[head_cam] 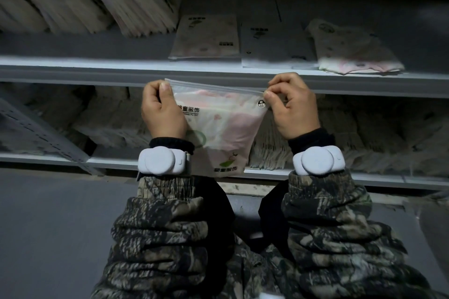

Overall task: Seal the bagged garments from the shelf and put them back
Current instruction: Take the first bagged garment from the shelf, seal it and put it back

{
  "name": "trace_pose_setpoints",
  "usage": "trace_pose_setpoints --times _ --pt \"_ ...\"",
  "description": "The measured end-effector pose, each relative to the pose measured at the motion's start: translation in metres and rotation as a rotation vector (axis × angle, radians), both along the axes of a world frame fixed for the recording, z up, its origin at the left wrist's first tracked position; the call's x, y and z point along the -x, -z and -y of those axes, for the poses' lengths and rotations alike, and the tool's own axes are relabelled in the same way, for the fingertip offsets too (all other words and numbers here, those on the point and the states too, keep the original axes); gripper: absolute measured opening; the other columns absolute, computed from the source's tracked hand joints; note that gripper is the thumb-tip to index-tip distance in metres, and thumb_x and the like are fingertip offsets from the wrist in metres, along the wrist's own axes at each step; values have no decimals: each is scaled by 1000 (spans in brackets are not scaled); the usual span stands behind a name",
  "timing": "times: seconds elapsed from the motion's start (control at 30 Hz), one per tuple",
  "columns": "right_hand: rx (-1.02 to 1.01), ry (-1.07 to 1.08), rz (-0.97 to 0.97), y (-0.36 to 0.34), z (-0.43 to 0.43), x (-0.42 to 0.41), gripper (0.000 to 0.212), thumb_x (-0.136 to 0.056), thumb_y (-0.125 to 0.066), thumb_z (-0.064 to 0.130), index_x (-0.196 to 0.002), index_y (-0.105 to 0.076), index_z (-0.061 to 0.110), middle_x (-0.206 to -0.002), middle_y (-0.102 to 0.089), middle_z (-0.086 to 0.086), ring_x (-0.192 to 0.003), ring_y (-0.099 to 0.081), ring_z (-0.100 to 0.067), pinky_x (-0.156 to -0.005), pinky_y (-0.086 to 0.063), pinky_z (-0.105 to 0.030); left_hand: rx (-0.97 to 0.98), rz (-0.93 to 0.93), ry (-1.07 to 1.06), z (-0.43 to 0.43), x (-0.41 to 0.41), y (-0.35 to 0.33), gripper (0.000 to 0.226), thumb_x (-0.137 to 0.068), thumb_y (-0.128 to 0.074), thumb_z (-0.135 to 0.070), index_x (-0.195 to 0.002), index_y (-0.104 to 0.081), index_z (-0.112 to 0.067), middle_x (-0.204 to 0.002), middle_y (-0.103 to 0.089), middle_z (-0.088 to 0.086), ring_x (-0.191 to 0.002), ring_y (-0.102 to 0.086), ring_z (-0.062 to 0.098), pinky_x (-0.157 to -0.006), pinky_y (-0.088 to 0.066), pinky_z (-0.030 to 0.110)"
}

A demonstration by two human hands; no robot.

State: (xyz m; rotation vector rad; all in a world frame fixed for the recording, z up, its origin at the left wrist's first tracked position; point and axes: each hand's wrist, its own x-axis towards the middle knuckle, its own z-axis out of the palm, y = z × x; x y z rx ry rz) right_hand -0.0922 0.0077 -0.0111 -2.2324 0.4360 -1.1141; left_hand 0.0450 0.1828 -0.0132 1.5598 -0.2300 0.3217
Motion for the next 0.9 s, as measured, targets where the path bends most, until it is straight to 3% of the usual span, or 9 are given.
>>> trace_pose_setpoints --times 0.13,0.23,0.37,0.43,0.5,0.57,0.77,0.9 --pt "-78 35 11 3 -2 -4 11 -86 -64 15 -81 -68 6 -90 -57 3 -80 -52 -5 -71 -42 -8 53 -63 34 3 -1 1 31 -98 -45 -10 -73 -46 -28 -71 -46 -12 -55 -44 -13 -62 -36 5" --pt "-326 -18 5 5 -6 -5 7 -87 -64 18 -81 -66 14 -77 -63 2 -73 -57 -9 -68 -47 -20 55 -103 66 0 -3 5 31 -98 -44 -11 -72 -45 -27 -71 -45 -10 -60 -42 -6 -61 -35 5" --pt "-619 -92 -85 5 -18 -3 22 -90 -62 23 -69 -63 18 -52 -56 17 -49 -48 5 -52 -39 -10 87 -128 61 -3 -4 10 29 -98 -44 -12 -75 -47 -28 -75 -47 -11 -67 -43 -3 -66 -37 6" --pt "-787 -136 -201 7 -21 0 21 -91 -61 28 -72 -63 18 -44 -47 12 -39 -38 -3 -40 -33 -18 124 -123 34 -3 -3 11 25 -99 -44 -11 -78 -49 -25 -75 -47 -11 -64 -46 -8 -67 -37 6" --pt "-976 -210 -322 9 -21 2 17 -91 -61 30 -83 -64 16 -48 -43 2 -36 -31 -8 -36 -25 -15 123 -114 14 -2 -1 10 17 -99 -43 -9 -84 -50 -15 -75 -46 -11 -60 -46 -15 -66 -38 5" --pt "-1091 -309 -391 8 -21 3 15 -90 -61 29 -82 -63 16 -50 -48 -2 -32 -27 -7 -35 -21 -10 122 -106 12 -1 1 11 15 -99 -43 -9 -86 -49 -14 -76 -47 -11 -59 -46 -17 -67 -38 5" --pt "-1104 -363 -234 -7 -28 1 19 -86 -67 17 -71 -59 8 -54 -65 -8 -28 -27 -8 -34 -23 -11 160 -131 37 3 -2 15 24 -98 -47 -13 -79 -51 -27 -77 -52 -10 -66 -49 -7 -70 -40 9" --pt "-999 -404 -107 -27 -33 5 9 -83 -66 4 -76 -61 8 -51 -64 -4 -25 -34 -8 -32 -23 -11 170 -180 76 1 -2 19 19 -95 -51 -22 -79 -56 -30 -75 -54 -9 -69 -48 6 -73 -42 27"
